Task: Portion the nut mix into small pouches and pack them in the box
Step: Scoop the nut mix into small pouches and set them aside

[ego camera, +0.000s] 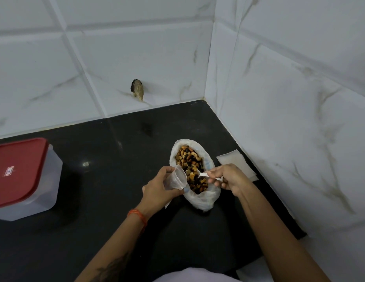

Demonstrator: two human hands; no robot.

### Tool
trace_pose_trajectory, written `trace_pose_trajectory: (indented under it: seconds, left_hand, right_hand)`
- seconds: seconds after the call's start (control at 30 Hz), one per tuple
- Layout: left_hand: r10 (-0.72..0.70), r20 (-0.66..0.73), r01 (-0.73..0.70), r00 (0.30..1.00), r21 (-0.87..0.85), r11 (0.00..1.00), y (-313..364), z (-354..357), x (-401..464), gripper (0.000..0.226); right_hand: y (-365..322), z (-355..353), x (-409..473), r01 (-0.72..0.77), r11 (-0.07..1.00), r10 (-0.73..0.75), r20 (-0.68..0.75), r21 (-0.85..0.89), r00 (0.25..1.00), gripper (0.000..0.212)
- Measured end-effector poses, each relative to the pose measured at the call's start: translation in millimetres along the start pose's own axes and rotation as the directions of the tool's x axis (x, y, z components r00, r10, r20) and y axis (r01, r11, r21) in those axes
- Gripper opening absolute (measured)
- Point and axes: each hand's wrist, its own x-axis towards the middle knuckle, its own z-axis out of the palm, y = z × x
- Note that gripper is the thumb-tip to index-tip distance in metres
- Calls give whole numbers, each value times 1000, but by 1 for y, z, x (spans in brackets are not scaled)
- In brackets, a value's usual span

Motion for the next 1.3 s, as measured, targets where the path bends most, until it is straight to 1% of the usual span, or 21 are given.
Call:
trace_pose_trajectory:
  seconds: [0.1, 0.23, 0.33, 0.43, 0.57, 0.7, 0.73, 0.8, 0.87, 0.93, 1.03, 1.07, 1.17, 1.23, 1.3]
  left_hand:
    - [17, 3, -17, 1000, -8, 1000, 2, -3, -1, 58]
    - [58, -56, -59, 997, -6, 998, 4, -7, 0, 58]
    - [103, -114, -98, 988, 53, 994, 4, -10, 3, 64]
    - [122, -114, -117, 986, 49, 992, 6, -12, 7, 69]
    - [149, -119, -142, 982, 62, 988, 15, -12, 10, 69]
    - [157, -98, -156, 983, 17, 988, 24, -10, 13, 69]
    - [157, -94, -157, 983, 14, 988, 26, -10, 14, 69]
    - [158, -94, -158, 983, 10, 987, 28, -9, 15, 71]
    - [166, -108, -167, 980, -8, 986, 31, -7, 14, 67]
    - [171, -113, -176, 979, -32, 984, 34, -4, 13, 60]
    - [176, -106, -182, 979, -44, 982, 38, -1, 12, 57]
    - [177, -107, -184, 978, -53, 982, 39, 1, 11, 56]
    - [188, -111, -196, 976, -63, 979, 41, 4, 10, 49]
    - [202, -105, -210, 974, -69, 975, 43, 5, 8, 44]
    - [210, -108, -218, 972, -75, 973, 45, 5, 6, 41]
  right_hand:
    - [1, -1, -1, 4, 999, -3, -3, 45, 1000, 10]
    - [3, -4, -3, 31, 994, -31, -6, 106, 1000, 7]
    - [3, -6, -6, 65, 991, -64, -13, 118, 998, 8]
    - [0, -8, -11, 114, 985, -112, -20, 133, 993, 11]
    - [-10, -10, -26, 233, 964, -234, -6, 128, 972, 11]
    - [-20, -5, -45, 383, 923, -383, -1, 15, 924, 14]
    - [-23, -3, -50, 425, 904, -426, -16, -45, 904, 14]
    - [-25, 3, -58, 508, 827, -533, -49, -240, 845, 13]
    - [-25, 9, -64, 554, 686, -649, -54, -472, 759, 14]
    - [-23, 13, -68, 551, 547, -727, -31, -631, 686, 19]
    - [-20, 16, -71, 551, 411, -797, 8, -726, 605, 24]
    - [-18, 16, -71, 557, 363, -827, 16, -747, 561, 24]
    - [-12, 16, -71, 582, 218, -915, 43, -784, 401, 18]
    - [-8, 15, -71, 600, 168, -947, 39, -782, 318, 15]
    - [-7, 14, -71, 621, 173, -954, 26, -765, 298, 15]
